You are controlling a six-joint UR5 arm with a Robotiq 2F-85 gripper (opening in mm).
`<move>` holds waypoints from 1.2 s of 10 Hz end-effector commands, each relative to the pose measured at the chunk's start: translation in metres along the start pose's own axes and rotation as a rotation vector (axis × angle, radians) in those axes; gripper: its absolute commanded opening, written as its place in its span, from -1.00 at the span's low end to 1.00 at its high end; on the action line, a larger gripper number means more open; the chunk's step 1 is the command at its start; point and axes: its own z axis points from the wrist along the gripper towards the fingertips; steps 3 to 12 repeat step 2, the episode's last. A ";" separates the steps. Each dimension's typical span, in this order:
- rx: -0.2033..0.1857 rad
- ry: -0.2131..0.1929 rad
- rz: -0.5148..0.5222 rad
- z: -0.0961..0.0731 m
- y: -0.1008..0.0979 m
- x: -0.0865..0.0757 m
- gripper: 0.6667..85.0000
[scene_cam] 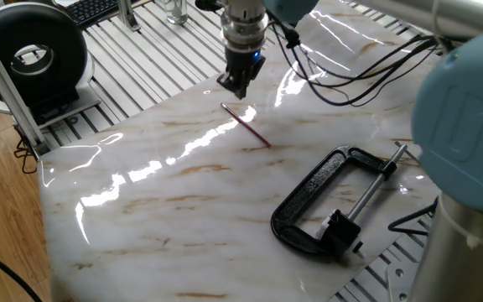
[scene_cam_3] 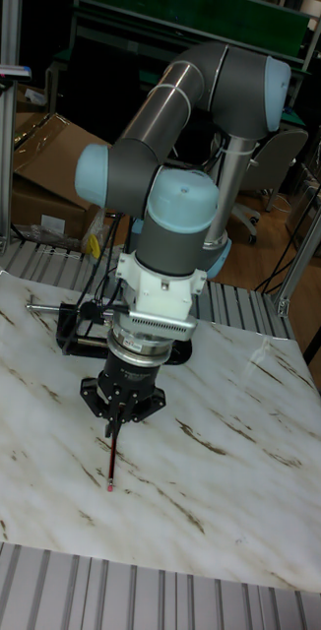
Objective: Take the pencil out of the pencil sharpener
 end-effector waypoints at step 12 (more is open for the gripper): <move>0.019 0.014 0.037 -0.001 -0.009 0.005 -0.76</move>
